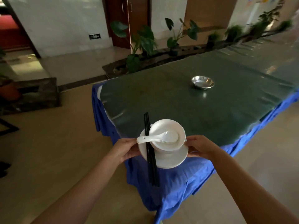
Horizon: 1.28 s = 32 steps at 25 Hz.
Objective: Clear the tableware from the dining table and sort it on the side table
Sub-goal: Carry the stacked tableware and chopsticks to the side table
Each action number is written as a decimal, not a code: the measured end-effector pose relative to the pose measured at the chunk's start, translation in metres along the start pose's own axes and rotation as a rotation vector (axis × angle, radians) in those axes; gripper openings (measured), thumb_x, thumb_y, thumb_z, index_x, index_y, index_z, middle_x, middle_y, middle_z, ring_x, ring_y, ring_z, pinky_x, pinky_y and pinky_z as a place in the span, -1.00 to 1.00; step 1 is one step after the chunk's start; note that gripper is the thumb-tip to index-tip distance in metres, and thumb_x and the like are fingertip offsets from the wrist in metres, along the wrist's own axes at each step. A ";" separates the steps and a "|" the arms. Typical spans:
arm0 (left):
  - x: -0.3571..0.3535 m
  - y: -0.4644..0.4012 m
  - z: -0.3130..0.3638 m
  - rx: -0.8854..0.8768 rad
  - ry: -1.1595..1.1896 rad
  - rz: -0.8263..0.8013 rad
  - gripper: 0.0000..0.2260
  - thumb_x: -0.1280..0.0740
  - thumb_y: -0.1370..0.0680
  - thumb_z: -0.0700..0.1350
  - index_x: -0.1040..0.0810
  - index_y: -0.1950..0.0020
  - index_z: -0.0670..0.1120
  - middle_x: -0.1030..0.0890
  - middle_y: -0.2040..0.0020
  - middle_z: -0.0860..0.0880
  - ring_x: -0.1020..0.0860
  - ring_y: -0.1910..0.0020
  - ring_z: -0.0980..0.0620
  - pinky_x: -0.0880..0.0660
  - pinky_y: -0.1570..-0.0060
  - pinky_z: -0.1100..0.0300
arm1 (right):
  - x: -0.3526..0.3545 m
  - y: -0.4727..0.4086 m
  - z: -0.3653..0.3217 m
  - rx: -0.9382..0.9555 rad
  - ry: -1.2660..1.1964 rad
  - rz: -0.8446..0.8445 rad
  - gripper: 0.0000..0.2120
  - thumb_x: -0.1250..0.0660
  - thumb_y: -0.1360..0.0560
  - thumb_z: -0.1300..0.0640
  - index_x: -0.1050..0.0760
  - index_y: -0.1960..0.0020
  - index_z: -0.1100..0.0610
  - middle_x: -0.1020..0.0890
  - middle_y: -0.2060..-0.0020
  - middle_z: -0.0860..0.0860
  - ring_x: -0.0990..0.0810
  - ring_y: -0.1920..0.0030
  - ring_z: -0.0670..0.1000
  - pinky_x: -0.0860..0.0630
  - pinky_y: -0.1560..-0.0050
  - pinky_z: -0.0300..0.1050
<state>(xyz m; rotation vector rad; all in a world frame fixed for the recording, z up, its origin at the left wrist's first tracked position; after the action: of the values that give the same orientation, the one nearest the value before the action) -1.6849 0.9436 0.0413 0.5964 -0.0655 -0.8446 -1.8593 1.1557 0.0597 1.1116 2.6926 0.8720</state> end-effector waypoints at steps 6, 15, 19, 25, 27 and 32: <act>-0.060 -0.065 0.021 0.022 0.088 0.050 -0.87 -0.29 -0.53 -0.24 -0.63 0.15 -0.18 -0.67 0.35 -0.09 -0.65 0.39 0.05 -0.60 0.39 0.22 | 0.068 -0.089 -0.037 -0.003 0.056 -0.088 -0.80 -0.20 -0.53 0.36 -0.53 -0.08 0.20 -0.60 0.27 0.13 -0.61 0.37 0.00 -0.63 0.37 -0.15; -0.168 -0.193 0.003 0.082 0.131 0.247 -0.87 -0.35 -0.50 -0.20 -0.61 0.00 -0.22 -0.68 0.07 -0.17 -0.66 0.10 -0.08 -0.60 0.15 0.14 | 0.188 -0.250 -0.061 -0.015 0.211 -0.307 -0.76 -0.25 -0.51 0.33 -0.58 -0.11 0.15 -0.66 0.10 0.18 -0.65 0.15 0.10 -0.64 0.21 -0.07; -0.218 -0.234 -0.017 0.139 0.171 0.365 -0.82 -0.35 -0.49 -0.18 -0.60 -0.05 -0.22 -0.67 0.03 -0.17 -0.66 0.05 -0.08 -0.60 0.12 0.14 | 0.233 -0.308 -0.058 -0.046 0.303 -0.373 -0.74 -0.23 -0.52 0.32 -0.57 -0.15 0.16 -0.66 0.11 0.17 -0.66 0.16 0.09 -0.64 0.14 -0.06; -0.254 -0.257 -0.035 0.173 0.186 0.470 -0.83 -0.32 -0.52 -0.20 -0.59 -0.06 -0.21 -0.67 0.10 -0.12 -0.65 0.10 -0.02 -0.60 0.04 0.09 | 0.258 -0.353 -0.054 -0.084 0.359 -0.473 -0.73 -0.25 -0.52 0.30 -0.54 -0.20 0.16 -0.66 0.12 0.18 -0.66 0.17 0.10 -0.62 0.15 -0.07; -0.261 -0.258 -0.041 0.183 0.177 0.476 -0.82 -0.31 -0.53 -0.21 -0.58 -0.08 -0.22 -0.66 0.06 -0.13 -0.64 0.07 -0.03 -0.60 0.11 0.14 | 0.261 -0.358 -0.050 -0.101 0.363 -0.498 -0.72 -0.26 -0.52 0.30 -0.53 -0.21 0.17 -0.65 0.10 0.20 -0.66 0.16 0.12 -0.61 0.13 -0.05; -0.272 -0.260 -0.052 0.196 0.155 0.494 -0.83 -0.30 -0.52 -0.22 -0.61 -0.06 -0.22 -0.66 0.06 -0.13 -0.64 0.09 0.00 -0.61 0.23 0.24 | 0.268 -0.368 -0.037 -0.135 0.360 -0.510 -0.70 -0.25 -0.51 0.32 -0.52 -0.22 0.19 -0.64 0.11 0.20 -0.65 0.19 0.12 -0.60 0.08 0.03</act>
<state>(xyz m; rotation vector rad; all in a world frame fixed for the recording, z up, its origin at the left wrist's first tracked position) -2.0309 1.0304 -0.0896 0.7871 -0.1495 -0.3130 -2.2924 1.1095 -0.0772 0.2241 2.9177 1.2118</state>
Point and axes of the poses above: each hand's wrist, its own y-axis away from the middle knuckle, its own x-axis out of the back of the hand, z = x × y, the point moved 5 cm from there along -y, towards the middle knuckle
